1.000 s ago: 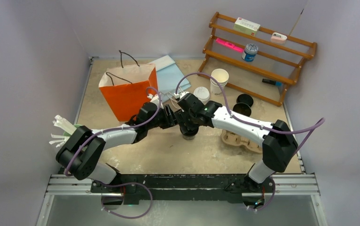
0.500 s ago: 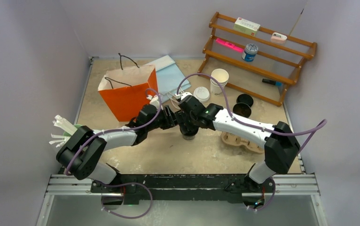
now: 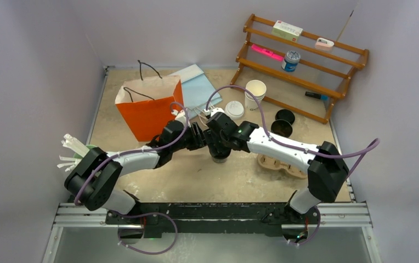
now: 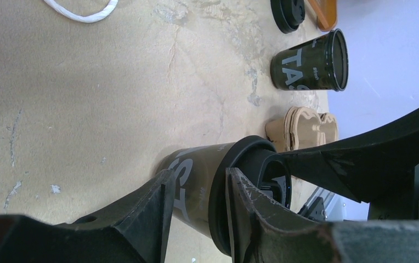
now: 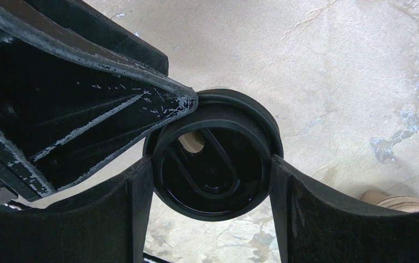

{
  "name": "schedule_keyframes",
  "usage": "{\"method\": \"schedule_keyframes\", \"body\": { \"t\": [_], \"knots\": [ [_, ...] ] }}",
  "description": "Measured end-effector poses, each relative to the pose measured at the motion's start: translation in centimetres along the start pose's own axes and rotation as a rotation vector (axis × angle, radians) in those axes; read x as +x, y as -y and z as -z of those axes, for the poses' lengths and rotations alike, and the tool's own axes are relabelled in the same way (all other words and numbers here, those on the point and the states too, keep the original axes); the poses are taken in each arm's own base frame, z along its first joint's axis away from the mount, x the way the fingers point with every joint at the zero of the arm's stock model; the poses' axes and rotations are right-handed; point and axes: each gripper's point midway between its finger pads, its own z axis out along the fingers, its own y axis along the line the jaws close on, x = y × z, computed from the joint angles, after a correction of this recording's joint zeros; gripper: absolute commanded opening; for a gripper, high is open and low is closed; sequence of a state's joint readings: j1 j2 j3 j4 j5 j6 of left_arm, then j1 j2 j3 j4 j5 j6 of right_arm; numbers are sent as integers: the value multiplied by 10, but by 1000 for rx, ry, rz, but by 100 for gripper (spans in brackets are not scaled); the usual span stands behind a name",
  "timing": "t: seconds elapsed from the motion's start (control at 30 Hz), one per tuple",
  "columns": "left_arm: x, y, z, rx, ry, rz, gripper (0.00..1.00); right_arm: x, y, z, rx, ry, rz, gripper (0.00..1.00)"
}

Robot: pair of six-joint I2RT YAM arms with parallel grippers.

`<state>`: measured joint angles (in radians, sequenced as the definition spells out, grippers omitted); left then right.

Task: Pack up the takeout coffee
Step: Close the cup lid on the coffee cup.

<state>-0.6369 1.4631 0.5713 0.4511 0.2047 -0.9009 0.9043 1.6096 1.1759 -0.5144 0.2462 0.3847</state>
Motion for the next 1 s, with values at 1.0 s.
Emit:
{"method": "schedule_keyframes", "body": {
  "t": [1.0],
  "knots": [
    [19, 6, 93, -71, -22, 59, 51, -9, -5, 6, 57, -44, -218, 40]
  ]
}}
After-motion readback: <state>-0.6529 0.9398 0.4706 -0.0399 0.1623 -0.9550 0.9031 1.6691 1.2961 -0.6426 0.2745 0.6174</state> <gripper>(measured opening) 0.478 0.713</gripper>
